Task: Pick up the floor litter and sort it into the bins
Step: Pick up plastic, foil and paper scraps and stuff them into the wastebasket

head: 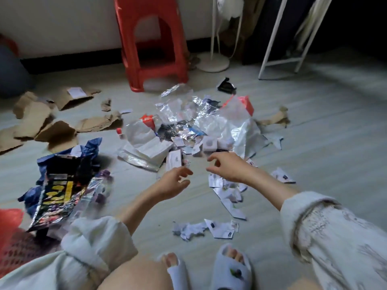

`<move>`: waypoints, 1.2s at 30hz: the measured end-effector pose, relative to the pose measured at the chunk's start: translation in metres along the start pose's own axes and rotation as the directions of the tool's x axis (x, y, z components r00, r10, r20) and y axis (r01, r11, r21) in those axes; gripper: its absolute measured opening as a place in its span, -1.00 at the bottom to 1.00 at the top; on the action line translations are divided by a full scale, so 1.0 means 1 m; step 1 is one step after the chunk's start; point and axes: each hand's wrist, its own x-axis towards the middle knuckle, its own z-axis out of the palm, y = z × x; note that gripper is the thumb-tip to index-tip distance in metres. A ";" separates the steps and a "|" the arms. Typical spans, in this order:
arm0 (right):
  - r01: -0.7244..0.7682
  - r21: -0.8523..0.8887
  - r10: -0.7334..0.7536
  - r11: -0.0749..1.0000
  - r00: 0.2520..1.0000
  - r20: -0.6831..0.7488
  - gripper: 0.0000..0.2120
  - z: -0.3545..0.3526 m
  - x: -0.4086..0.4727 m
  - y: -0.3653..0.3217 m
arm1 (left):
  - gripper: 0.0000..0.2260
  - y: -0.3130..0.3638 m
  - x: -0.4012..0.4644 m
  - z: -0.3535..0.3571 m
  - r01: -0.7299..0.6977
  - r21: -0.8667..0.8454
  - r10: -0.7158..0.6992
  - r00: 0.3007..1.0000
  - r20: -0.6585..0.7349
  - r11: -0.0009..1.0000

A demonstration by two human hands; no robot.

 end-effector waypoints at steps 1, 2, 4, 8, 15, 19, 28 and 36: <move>-0.037 0.020 0.036 0.999 0.999 0.020 -0.56 0.006 0.005 0.016 | -0.74 -0.001 0.011 0.012 0.022 0.003 -0.022 0.999 0.032 1.000; -0.070 0.035 0.068 0.997 0.997 0.045 -0.51 0.015 0.010 0.031 | -0.73 -0.003 0.019 0.025 0.036 0.004 -0.036 0.997 0.065 0.999; -0.130 0.036 0.125 0.991 0.986 0.113 -0.38 0.042 0.023 0.063 | -0.70 -0.010 0.034 0.056 0.066 0.014 -0.067 0.987 0.146 0.998; -0.261 0.000 0.256 0.965 0.946 0.198 -0.09 0.106 0.043 0.121 | -0.58 -0.040 0.061 0.108 0.073 0.134 -0.107 0.956 0.274 0.988; -0.336 -0.142 0.364 0.931 0.876 0.316 0.19 0.191 0.044 0.174 | -0.40 -0.116 0.065 0.167 0.317 0.356 -0.403 0.894 0.198 0.879; -0.307 -0.200 0.360 0.930 0.868 0.341 0.21 0.206 0.037 0.173 | -0.41 -0.120 0.053 0.193 0.276 0.488 -0.398 0.903 0.164 0.828; -0.158 -0.420 0.279 0.894 0.928 0.246 0.08 0.237 0.039 0.169 | -0.48 -0.133 0.053 0.210 0.235 0.527 -0.348 0.929 0.124 0.816; -0.183 -0.301 0.218 0.936 0.972 0.087 -0.48 0.243 0.050 0.157 | -0.62 -0.147 0.061 0.205 0.159 0.331 -0.219 0.964 0.153 0.930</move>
